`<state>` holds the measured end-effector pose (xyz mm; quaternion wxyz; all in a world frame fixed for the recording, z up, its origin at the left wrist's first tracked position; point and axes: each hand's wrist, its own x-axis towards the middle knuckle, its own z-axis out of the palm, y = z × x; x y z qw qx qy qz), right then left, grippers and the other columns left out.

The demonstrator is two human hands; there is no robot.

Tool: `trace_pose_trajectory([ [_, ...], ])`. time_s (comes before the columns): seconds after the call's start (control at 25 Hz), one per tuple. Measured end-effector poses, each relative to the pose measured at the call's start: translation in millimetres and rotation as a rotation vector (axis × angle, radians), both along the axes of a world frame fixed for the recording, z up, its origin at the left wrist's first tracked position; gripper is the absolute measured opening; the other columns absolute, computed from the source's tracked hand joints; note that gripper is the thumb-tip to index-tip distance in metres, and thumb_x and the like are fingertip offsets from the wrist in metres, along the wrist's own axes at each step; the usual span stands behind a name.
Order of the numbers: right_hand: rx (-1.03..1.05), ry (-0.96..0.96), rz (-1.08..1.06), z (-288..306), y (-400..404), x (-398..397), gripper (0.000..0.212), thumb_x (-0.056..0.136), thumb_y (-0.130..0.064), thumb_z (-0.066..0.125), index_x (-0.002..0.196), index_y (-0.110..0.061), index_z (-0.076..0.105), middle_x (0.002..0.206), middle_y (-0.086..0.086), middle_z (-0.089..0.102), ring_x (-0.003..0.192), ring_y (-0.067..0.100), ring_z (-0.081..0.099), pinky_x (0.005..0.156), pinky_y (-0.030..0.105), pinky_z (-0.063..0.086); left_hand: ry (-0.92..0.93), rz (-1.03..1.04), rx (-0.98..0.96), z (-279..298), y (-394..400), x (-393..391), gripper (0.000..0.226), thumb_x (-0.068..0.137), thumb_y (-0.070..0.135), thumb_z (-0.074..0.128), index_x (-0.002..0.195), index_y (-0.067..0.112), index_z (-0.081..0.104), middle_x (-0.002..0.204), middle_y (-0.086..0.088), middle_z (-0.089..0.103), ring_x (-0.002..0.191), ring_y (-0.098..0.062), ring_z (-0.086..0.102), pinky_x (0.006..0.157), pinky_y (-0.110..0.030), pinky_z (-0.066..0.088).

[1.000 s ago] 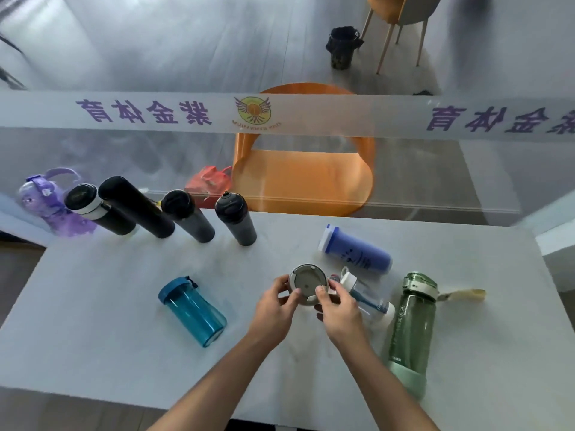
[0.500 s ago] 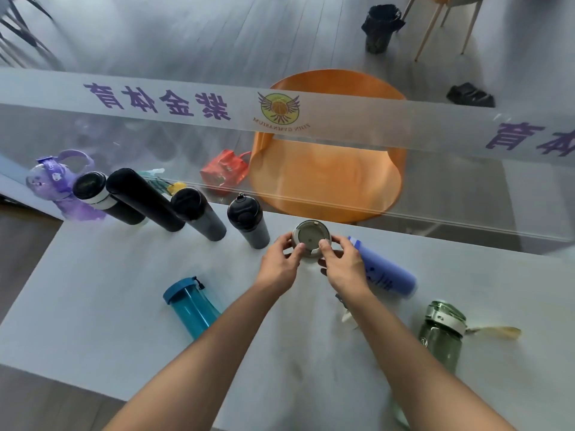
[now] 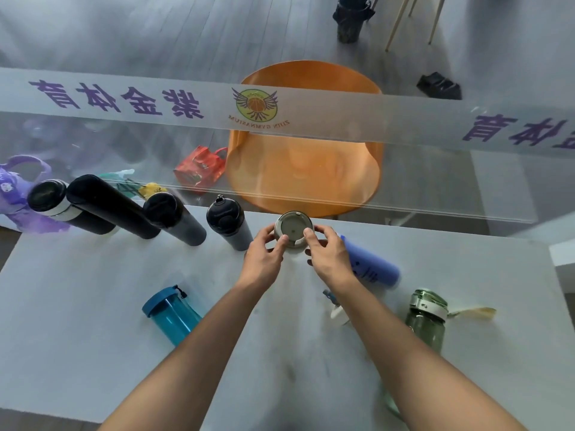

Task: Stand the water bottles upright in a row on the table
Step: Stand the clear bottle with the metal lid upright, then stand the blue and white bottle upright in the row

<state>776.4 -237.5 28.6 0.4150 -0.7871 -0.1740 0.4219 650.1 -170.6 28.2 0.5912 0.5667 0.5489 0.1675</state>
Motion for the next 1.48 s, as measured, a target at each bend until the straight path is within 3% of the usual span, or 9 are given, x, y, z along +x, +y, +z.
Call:
trace_pose_trajectory([
  [0.2,-0.123,-0.372,0.002,4.3,-31.0,24.2,0.04,0.094,-0.035,0.056,0.131,-0.018,0.054,0.121,0.011,0.06,0.113,0.03,0.057,0.098,0.037,0.043,0.015,0.115,-0.101,-7.4,-30.6,-9.7,0.042,0.1,0.035,0.046,0.14,0.022,0.042,0.128,-0.002,0.052,0.095,-0.011,0.063,0.095,-0.043,0.054],
  [0.32,-0.33,-0.606,0.241,-5.5,-45.9,47.9,0.061,0.084,-0.035,0.067,0.14,-0.021,0.046,0.133,0.01,0.054,0.121,0.032,0.05,0.103,0.039,0.039,0.089,0.055,-0.172,-19.8,-53.6,-16.3,0.03,0.102,0.03,0.043,0.129,0.019,0.051,0.124,-0.004,0.056,0.091,-0.007,0.062,0.091,-0.038,0.055],
  [0.48,-0.449,-0.658,0.528,-25.9,-33.3,60.1,0.092,0.073,-0.047,0.075,0.15,-0.026,0.029,0.146,0.006,0.044,0.131,0.031,0.043,0.107,0.041,0.033,0.107,-0.017,-0.196,-26.3,-71.7,-15.5,0.023,0.1,0.03,0.045,0.118,0.023,0.057,0.118,-0.003,0.062,0.093,-0.009,0.064,0.092,-0.04,0.056],
  [0.64,-0.43,-0.689,0.58,-43.4,-23.1,62.2,0.077,0.073,-0.039,0.076,0.139,-0.028,0.038,0.135,0.009,0.049,0.123,0.031,0.048,0.101,0.043,0.036,0.112,-0.031,-0.179,-22.2,-75.5,-3.3,0.024,0.099,0.03,0.045,0.117,0.025,0.059,0.116,0.0,0.065,0.103,-0.016,0.064,0.093,-0.042,0.055],
  [0.88,-0.037,-0.593,0.393,-3.7,-55.0,80.6,0.079,0.068,-0.045,0.081,0.136,-0.036,0.042,0.13,-0.003,0.059,0.116,0.025,0.052,0.096,0.041,0.039,0.021,-0.08,-0.191,-4.7,-80.4,54.6,0.036,0.102,0.017,0.036,0.136,0.02,0.048,0.132,-0.003,0.055,0.115,-0.022,0.057,0.097,-0.041,0.052],
  [1.0,0.122,-0.412,0.25,15.2,-84.2,94.3,0.076,0.069,-0.041,0.085,0.132,-0.041,0.043,0.126,-0.008,0.062,0.114,0.019,0.054,0.097,0.04,0.046,-0.077,-0.127,-0.195,6.7,-88.3,84.8,0.041,0.099,0.013,0.035,0.138,0.024,0.044,0.135,-0.003,0.054,0.11,-0.02,0.057,0.095,-0.044,0.052],
  [1.16,0.077,-0.226,0.111,16.2,-119.1,111.6,0.08,0.072,-0.039,0.086,0.138,-0.045,0.041,0.127,-0.009,0.057,0.113,0.011,0.056,0.096,0.033,0.047,-0.087,-0.189,-0.189,11.8,-106.7,104.0,0.045,0.099,0.016,0.038,0.141,0.031,0.042,0.136,0.004,0.053,0.125,-0.02,0.053,0.105,-0.048,0.046],
  [1.36,0.04,0.1,-0.031,12.0,-116.7,116.3,0.024,0.1,-0.04,0.048,0.123,-0.035,0.053,0.125,-0.003,0.059,0.118,0.021,0.057,0.1,0.049,0.051,-0.044,-0.228,-0.174,15.7,-112.3,106.4,0.051,0.099,0.013,0.038,0.146,0.032,0.035,0.148,0.003,0.045,0.133,-0.023,0.047,0.108,-0.051,0.044],
  [1.48,0.024,0.091,-0.006,9.1,-106.4,110.5,0.03,0.1,-0.05,0.045,0.121,-0.031,0.056,0.123,0.0,0.061,0.116,0.023,0.058,0.103,0.051,0.049,-0.043,-0.204,-0.156,18.4,-108.3,98.9,0.053,0.1,0.007,0.034,0.147,0.03,0.034,0.148,0.004,0.045,0.123,-0.018,0.052,0.102,-0.043,0.048],
])
